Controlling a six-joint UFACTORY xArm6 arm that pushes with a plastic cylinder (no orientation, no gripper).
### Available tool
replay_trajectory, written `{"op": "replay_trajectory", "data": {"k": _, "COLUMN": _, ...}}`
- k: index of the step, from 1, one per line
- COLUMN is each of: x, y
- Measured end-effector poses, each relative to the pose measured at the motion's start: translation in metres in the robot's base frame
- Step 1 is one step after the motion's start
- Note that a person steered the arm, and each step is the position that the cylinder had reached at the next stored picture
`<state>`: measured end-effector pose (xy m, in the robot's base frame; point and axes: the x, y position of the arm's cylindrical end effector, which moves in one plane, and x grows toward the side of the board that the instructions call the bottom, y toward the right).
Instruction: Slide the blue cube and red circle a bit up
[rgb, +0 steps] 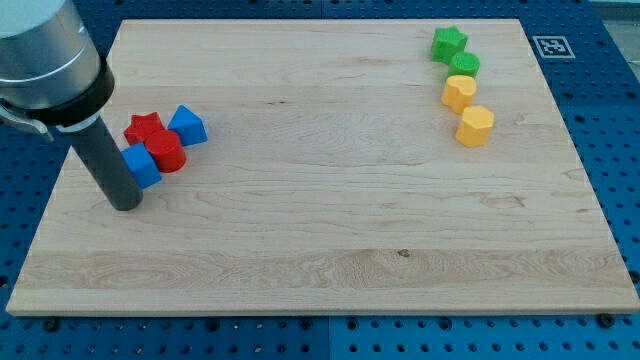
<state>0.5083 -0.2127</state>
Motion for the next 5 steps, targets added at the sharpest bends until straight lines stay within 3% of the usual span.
{"op": "replay_trajectory", "data": {"k": 5, "x": -0.036, "y": -0.014}}
